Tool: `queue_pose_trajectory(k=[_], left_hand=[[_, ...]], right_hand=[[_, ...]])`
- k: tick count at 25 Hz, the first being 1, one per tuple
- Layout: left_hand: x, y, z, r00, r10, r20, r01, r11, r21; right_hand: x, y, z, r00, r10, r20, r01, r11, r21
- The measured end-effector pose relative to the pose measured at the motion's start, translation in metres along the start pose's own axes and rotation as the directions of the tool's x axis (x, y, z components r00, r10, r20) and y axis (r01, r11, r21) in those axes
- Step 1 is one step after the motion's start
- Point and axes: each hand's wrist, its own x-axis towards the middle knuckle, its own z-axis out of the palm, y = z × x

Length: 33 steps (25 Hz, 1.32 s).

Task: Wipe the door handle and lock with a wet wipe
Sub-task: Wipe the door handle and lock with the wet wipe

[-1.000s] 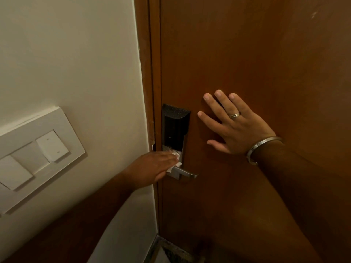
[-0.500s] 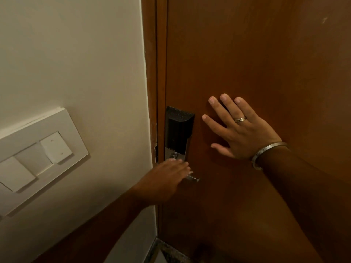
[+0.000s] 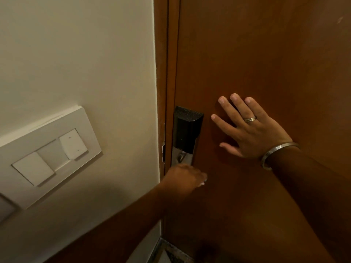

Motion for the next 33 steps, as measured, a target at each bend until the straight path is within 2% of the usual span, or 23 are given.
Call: queue_pose_trajectory(k=[3,4,6,8,12,15,17,20,22,26,30,33], left_hand=[[-0.011,0.007,0.009,0.986,0.091,-0.143,-0.103,0.991,-0.083],[-0.016,-0.004,0.008,0.983,0.071,-0.172,-0.088,0.991,-0.096],[-0.025,-0.036,0.002,0.978,-0.076,-0.196,0.054,0.992,-0.115],[-0.024,-0.061,-0.004,0.967,-0.191,-0.170,0.176,0.979,-0.103],[-0.020,-0.065,-0.019,0.984,-0.144,-0.108,0.138,0.988,-0.062],[-0.023,-0.040,-0.012,0.990,-0.017,-0.143,0.004,0.996,-0.094],[-0.013,-0.010,-0.001,0.993,0.066,-0.098,-0.079,0.988,-0.130],[0.002,0.013,0.017,0.989,0.113,-0.092,-0.122,0.988,-0.092],[-0.004,0.004,0.017,0.992,0.114,-0.062,-0.120,0.988,-0.102],[-0.025,-0.047,0.005,0.996,-0.056,-0.064,0.047,0.989,-0.139],[-0.019,-0.058,-0.006,0.994,-0.108,0.005,0.108,0.982,-0.153],[-0.019,-0.041,-0.011,0.995,-0.067,-0.079,0.052,0.982,-0.179]], right_hand=[[-0.001,0.001,0.001,1.000,-0.010,-0.001,0.009,1.000,-0.012],[-0.001,0.001,0.002,1.000,-0.010,-0.003,0.010,1.000,-0.011],[-0.001,-0.001,0.003,1.000,-0.012,-0.008,0.012,1.000,-0.007],[-0.001,0.000,0.004,1.000,-0.014,-0.019,0.014,1.000,-0.014],[-0.001,0.000,0.004,0.999,-0.009,-0.032,0.009,1.000,-0.009],[-0.001,-0.001,0.003,1.000,-0.007,-0.018,0.007,1.000,-0.015],[-0.001,-0.002,0.001,1.000,-0.008,-0.010,0.007,1.000,-0.015],[-0.001,0.001,-0.001,1.000,-0.008,-0.015,0.008,1.000,-0.028],[0.000,-0.001,0.000,1.000,-0.007,-0.016,0.007,1.000,-0.027],[-0.002,-0.001,0.002,1.000,-0.005,-0.008,0.004,1.000,-0.026],[-0.001,-0.001,0.001,1.000,-0.005,-0.009,0.005,1.000,-0.015],[0.000,0.000,0.002,1.000,-0.005,-0.010,0.005,1.000,-0.018]])
